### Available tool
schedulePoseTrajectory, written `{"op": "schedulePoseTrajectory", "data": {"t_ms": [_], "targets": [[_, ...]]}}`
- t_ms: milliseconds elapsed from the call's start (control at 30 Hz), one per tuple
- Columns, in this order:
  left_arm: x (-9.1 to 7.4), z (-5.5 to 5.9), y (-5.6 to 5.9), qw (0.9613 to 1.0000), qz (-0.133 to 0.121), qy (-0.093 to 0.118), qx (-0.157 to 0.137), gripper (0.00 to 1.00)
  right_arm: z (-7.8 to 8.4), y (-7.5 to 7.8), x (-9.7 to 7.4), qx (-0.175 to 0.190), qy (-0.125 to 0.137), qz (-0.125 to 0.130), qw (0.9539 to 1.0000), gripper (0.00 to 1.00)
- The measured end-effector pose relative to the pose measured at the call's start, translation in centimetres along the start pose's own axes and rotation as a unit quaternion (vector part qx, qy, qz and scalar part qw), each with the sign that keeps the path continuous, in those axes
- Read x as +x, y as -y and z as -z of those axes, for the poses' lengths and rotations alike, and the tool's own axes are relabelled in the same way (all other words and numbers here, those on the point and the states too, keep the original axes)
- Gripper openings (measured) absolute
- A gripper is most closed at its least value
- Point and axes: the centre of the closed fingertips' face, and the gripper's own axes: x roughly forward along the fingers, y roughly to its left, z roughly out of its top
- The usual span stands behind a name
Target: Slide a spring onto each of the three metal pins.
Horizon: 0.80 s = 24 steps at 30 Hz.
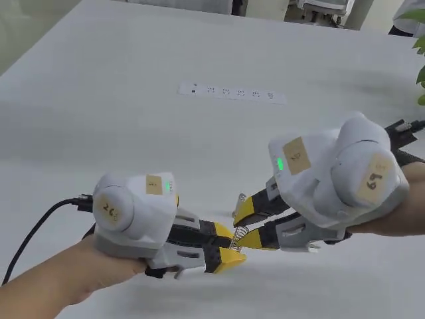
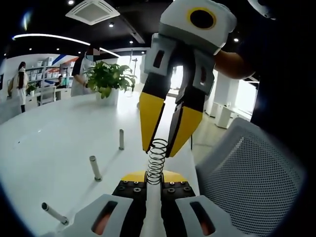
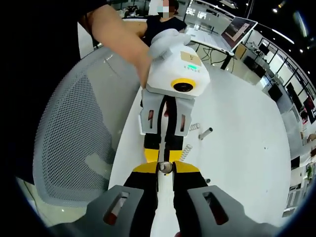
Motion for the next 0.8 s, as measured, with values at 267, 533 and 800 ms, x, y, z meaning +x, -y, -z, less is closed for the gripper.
{"op": "schedulePoseTrajectory", "data": {"t_ms": [267,533,800], "targets": [[0.09,0.15,0.35,1.0000,0.006,-0.006,0.005,0.01,0.24,-0.19,0.11,0.047,-0.027,-0.025,0.9982,0.08],[0.08,-0.08,0.19,0.9999,0.006,-0.004,0.009,0.01,0.11,0.04,0.04,0.065,-0.041,-0.035,0.9964,0.07],[0.32,-0.05,0.16,0.9998,0.008,-0.003,0.020,0.02,0.38,-0.02,0.08,0.052,-0.047,-0.044,0.9966,0.07]]}}
